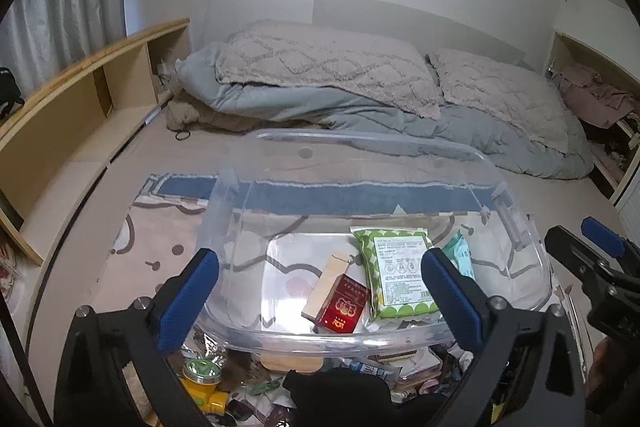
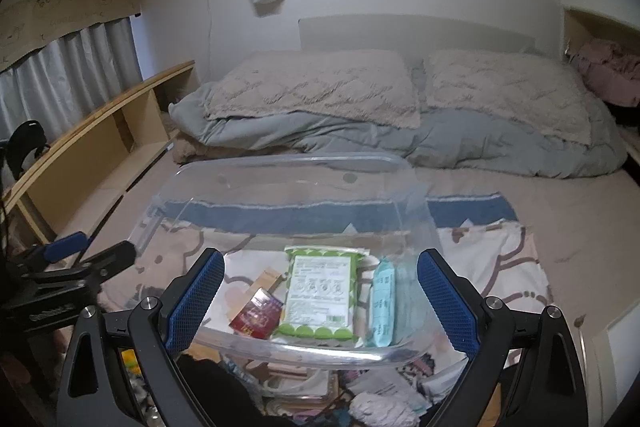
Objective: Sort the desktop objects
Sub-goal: 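Move both tools back from the bin toward the pile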
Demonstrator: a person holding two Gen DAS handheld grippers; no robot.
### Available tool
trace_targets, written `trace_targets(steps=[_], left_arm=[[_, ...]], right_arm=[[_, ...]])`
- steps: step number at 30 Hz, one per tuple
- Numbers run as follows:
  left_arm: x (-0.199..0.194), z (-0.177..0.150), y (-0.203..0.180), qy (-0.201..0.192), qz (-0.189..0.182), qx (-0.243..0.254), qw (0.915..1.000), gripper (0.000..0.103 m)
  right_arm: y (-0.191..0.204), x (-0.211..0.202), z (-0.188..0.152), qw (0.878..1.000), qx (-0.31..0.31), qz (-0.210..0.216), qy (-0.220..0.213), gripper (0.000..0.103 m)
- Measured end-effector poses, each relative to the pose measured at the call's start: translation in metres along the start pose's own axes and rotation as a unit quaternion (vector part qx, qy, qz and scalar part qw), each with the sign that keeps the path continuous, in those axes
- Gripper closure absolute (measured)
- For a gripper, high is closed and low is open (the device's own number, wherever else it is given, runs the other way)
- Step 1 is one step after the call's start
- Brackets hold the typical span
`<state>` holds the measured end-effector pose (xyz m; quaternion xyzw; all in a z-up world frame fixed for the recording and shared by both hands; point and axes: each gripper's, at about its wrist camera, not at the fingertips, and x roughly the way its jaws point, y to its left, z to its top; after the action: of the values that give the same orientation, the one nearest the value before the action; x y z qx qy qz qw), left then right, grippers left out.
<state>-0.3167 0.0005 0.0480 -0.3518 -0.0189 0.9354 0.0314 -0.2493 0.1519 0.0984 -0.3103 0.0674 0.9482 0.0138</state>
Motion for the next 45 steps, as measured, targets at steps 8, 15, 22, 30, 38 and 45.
trace_targets(steps=[8,15,22,30,38,45], left_arm=[[-0.017,-0.001,0.0,-0.039,0.013,0.011,0.9991,0.001],[-0.023,-0.001,0.007,-0.051,0.01,0.001,0.9987,0.001],[-0.038,0.0,0.014,-0.069,-0.001,-0.001,0.9976,0.001],[-0.072,0.003,0.025,-0.101,0.002,-0.002,0.9949,0.001],[-0.108,0.002,0.028,-0.135,0.003,0.013,0.9908,0.001],[-0.122,-0.024,0.032,-0.142,-0.009,0.029,0.9894,0.001]], right_arm=[[-0.003,-0.003,0.0,1.0,0.001,-0.017,-0.013,0.0],[0.001,-0.009,-0.001,0.999,-0.01,-0.009,-0.029,0.0],[0.004,-0.033,0.0,0.997,-0.022,0.018,-0.072,0.0],[-0.001,-0.069,0.002,0.991,-0.028,0.043,-0.127,0.0],[0.008,-0.088,-0.002,0.986,-0.041,0.055,-0.153,0.0],[0.01,-0.1,-0.02,0.985,-0.055,0.077,-0.144,0.0]])
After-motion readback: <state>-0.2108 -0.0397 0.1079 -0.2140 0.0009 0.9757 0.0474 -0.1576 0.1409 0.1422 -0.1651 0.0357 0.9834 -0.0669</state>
